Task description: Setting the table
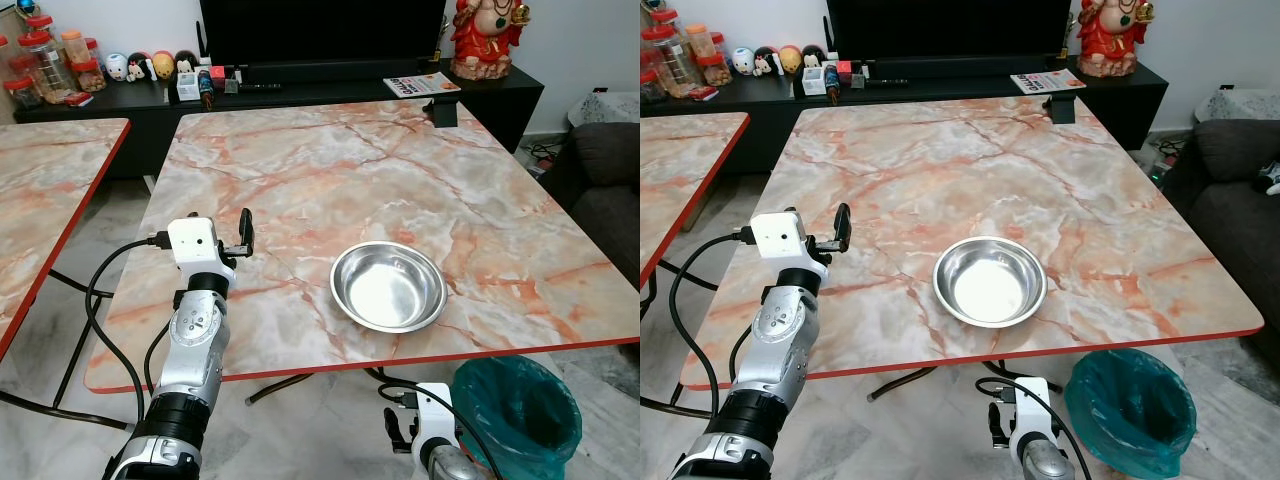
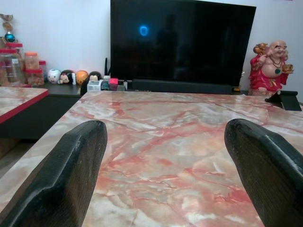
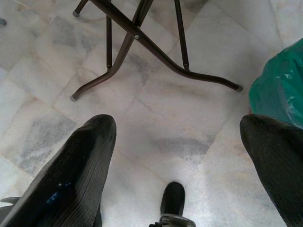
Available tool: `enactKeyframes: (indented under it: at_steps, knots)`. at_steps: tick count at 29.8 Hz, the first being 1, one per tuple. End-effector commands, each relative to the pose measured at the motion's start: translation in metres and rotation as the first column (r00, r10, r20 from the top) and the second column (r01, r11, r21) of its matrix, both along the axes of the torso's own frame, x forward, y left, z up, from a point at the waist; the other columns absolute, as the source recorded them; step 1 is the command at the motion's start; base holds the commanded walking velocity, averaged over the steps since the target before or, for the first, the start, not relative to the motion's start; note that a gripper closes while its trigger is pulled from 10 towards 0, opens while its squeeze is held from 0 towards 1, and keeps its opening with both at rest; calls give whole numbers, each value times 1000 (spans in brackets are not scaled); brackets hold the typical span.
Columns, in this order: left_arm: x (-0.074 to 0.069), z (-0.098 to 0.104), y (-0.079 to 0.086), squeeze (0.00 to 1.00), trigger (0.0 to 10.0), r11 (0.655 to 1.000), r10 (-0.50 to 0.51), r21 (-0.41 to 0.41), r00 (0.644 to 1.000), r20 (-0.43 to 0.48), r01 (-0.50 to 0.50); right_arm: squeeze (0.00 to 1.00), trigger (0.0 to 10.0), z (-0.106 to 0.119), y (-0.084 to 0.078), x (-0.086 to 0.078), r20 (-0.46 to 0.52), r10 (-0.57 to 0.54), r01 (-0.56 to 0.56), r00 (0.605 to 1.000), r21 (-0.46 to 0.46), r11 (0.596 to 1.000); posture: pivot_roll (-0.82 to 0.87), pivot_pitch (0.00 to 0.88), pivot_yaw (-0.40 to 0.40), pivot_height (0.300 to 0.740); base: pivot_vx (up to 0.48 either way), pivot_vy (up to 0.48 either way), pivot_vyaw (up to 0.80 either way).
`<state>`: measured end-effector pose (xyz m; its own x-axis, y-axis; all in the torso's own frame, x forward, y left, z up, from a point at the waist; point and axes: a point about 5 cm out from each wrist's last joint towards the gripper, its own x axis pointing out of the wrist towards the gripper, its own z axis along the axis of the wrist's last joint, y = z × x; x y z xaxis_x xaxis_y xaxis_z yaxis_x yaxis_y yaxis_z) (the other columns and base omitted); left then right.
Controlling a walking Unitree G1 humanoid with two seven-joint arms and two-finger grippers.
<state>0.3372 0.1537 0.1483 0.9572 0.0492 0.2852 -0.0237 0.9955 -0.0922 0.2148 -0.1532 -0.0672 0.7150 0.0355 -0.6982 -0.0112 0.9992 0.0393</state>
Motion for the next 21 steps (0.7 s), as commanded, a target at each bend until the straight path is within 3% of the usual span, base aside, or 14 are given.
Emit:
enactKeyframes:
  at_steps: [1, 21]
  knots:
    - [0, -1, 1, 0, 10000, 1000, 4, 23, 1000, -1, -4, 0, 10000, 0, -1, 0, 3, -7, 7, 1000, 1, 1000, 45, 0, 69, 736, 0, 0, 0]
    - [0, -1, 1, 0, 10000, 1000, 4, 23, 1000, -1, -4, 0, 10000, 0, -1, 0, 3, -7, 7, 1000, 1, 1000, 45, 0, 69, 736, 0, 0, 0]
